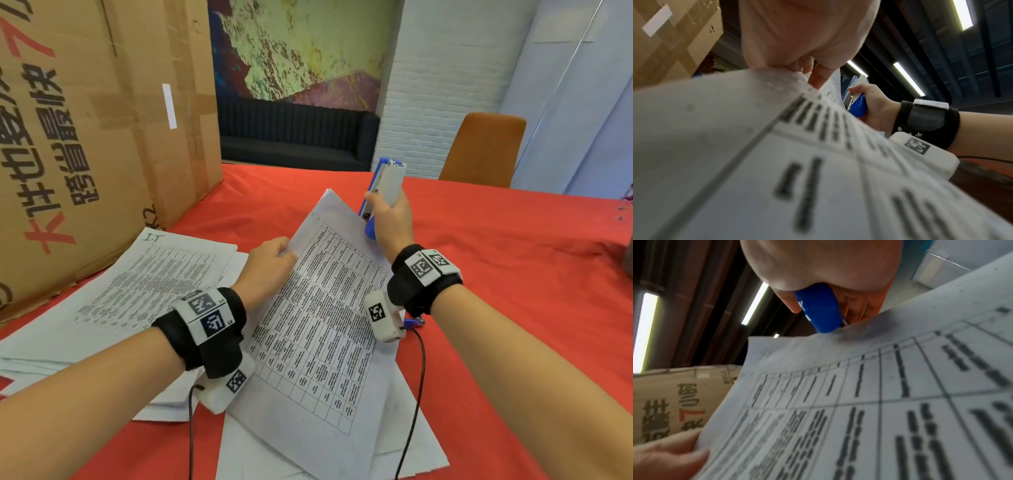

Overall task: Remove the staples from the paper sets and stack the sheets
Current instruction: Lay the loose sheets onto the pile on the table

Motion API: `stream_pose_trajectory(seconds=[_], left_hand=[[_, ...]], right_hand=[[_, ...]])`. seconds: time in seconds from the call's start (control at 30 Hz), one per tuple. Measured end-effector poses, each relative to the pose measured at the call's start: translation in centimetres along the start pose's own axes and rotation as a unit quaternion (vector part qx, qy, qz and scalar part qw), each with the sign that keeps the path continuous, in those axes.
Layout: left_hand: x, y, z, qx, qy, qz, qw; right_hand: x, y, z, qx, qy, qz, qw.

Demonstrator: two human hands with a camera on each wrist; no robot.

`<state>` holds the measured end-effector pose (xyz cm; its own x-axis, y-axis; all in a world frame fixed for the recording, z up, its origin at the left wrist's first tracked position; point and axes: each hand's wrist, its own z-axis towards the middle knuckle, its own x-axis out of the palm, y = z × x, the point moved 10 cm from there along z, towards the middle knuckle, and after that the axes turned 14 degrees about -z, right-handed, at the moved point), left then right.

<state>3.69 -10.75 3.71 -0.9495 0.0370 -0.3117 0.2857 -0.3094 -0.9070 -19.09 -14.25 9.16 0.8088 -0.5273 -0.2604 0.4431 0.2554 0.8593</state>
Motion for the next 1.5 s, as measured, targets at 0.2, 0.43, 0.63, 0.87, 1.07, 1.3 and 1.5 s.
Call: stream_pose_trajectory(seconds=[0.2, 0.43, 0.63, 0.87, 1.07, 1.3, 1.5], left_hand=[[1.8, -0.6, -0.1, 0.018, 0.007, 0.025, 0.999], [2.7, -1.8, -0.4, 0.06, 0.015, 0.053, 0.997], [1.5, -1.1, -0.1, 0.022, 0.059, 0.06, 0.996], [-15.2, 4.8, 3.0, -0.167, -0.001, 0.144, 0.975], [-24.3, 7.6, 3.3, -0.205, -0.038, 0.399, 0.893], [-9.4, 9.3, 2.8, -0.203, 0.106, 0.219, 0.948], [-1.2, 11.6, 2.1, -0.239, 0.175, 0.287, 0.911]], right_hand=[[2.6, 3.6, -0.9, -0.039, 0.053, -0.017, 0.998], [2.3, 4.2, -0.4, -0.039, 0.011, -0.084, 0.996], [3.0, -0.4, 1.5, 0.118, 0.1, 0.027, 0.988], [-3.7, -13.6, 1.9, 0.203, 0.28, -0.489, 0.801], [-5.7, -15.7, -0.3, 0.171, 0.322, -0.626, 0.689], [4.2, -9.7, -2.7, 0.06, 0.36, -0.506, 0.782], [7.4, -11.7, -10.0, 0.107, 0.491, -0.51, 0.698]])
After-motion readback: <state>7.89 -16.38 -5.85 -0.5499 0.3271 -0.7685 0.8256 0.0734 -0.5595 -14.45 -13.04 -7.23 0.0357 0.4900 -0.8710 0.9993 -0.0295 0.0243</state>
